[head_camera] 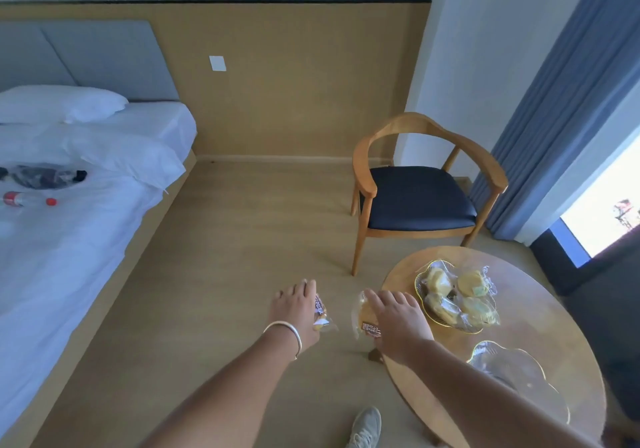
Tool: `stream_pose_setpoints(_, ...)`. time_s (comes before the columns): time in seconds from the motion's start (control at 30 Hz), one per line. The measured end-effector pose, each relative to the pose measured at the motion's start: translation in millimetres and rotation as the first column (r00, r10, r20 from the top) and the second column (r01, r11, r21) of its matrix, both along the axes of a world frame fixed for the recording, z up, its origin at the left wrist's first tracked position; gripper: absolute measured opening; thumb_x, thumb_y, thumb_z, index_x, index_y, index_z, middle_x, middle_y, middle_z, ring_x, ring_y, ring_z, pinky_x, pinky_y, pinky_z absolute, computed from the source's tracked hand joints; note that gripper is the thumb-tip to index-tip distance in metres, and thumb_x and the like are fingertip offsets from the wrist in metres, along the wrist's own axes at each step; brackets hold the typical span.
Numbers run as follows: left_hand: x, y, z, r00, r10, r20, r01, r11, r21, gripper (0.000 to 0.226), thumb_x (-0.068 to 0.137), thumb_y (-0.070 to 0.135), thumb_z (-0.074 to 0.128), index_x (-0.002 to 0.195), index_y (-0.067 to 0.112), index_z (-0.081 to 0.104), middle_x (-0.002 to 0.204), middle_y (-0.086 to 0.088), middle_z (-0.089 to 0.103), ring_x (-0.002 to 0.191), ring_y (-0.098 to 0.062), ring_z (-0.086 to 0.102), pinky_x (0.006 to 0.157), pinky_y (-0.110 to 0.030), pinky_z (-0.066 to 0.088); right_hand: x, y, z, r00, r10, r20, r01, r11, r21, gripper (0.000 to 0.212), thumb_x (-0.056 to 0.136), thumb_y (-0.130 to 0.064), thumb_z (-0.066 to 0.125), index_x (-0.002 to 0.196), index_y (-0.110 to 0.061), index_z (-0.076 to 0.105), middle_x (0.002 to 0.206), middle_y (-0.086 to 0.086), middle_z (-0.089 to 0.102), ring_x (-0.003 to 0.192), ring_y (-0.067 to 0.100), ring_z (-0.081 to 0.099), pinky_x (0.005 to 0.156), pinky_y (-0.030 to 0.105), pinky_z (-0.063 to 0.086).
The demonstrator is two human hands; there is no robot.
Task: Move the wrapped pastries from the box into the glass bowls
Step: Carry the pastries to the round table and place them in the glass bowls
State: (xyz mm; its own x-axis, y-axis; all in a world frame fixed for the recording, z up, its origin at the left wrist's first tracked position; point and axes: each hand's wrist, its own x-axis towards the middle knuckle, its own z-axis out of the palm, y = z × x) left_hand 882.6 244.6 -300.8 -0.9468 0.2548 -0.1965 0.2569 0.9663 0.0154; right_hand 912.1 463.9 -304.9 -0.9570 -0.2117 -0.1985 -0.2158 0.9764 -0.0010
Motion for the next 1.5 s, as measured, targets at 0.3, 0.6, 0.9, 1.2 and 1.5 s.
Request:
stream_pose_setpoints(0.3,-121,96,21,0.984,-0.178,0.004,0.177,0.980,-0.095,0.072,0.076,0.047,0.064,0.133,0.020,0.030,0.130,0.004,0.040,0.115,-0.019,0.045,0.083,-0.035,0.031,-84,93,-1,0.964,-0.264,-0.025,0.260,0.960,-0.100,0.084,0.086,-0.035,0.060,0.153,-0.026,0.011,0.137,-0.002,0.044,0.130,0.025,0.038,0.115,0.037,0.022)
stream_pose_setpoints(0.6,-156,254,11,0.809,-0.587,0.040,0.588,0.805,-0.074,0.079,0.077,0.057,0.064,0.135,0.019,0.028,0.128,0.002,0.038,0.116,-0.020,0.044,0.092,-0.036,0.034,-48,209,-22,0.792,-0.608,0.062,0.611,0.786,-0.092,0.082,0.085,-0.041,0.060,0.153,-0.027,0.016,0.144,-0.002,0.042,0.134,0.023,0.036,0.115,0.037,0.021)
stream_pose_setpoints(0.9,-106,400,-33,0.388,-0.918,0.083,0.921,0.390,0.015,0.078,0.085,0.052,0.056,0.145,0.016,0.022,0.145,-0.002,0.035,0.132,-0.023,0.035,0.105,-0.040,0.031,87,261,-31,0.365,-0.916,0.168,0.926,0.376,0.038,0.086,0.085,-0.032,0.065,0.154,-0.027,0.014,0.143,-0.001,0.043,0.133,0.025,0.038,0.117,0.041,0.021)
stream_pose_setpoints(1.2,-54,434,-81,0.113,-0.963,0.246,0.989,0.134,0.068,0.086,0.073,0.044,0.071,0.142,0.019,0.026,0.141,-0.006,0.029,0.126,-0.025,0.035,0.101,-0.036,0.034,132,241,-54,0.142,-0.951,0.275,0.983,0.167,0.071,0.086,0.083,-0.035,0.069,0.152,-0.024,0.017,0.143,-0.001,0.045,0.132,0.024,0.040,0.117,0.039,0.021)
stream_pose_setpoints(1.5,-35,419,-150,-0.043,-0.904,0.425,0.999,-0.027,0.043,0.099,0.074,0.045,0.074,0.147,0.008,0.019,0.139,-0.009,0.036,0.128,-0.028,0.038,0.106,-0.038,0.031,121,231,-122,0.233,-0.858,0.458,0.944,0.313,0.105,0.081,0.084,-0.031,0.070,0.150,-0.017,0.024,0.147,0.007,0.040,0.135,0.027,0.038,0.119,0.042,0.018)
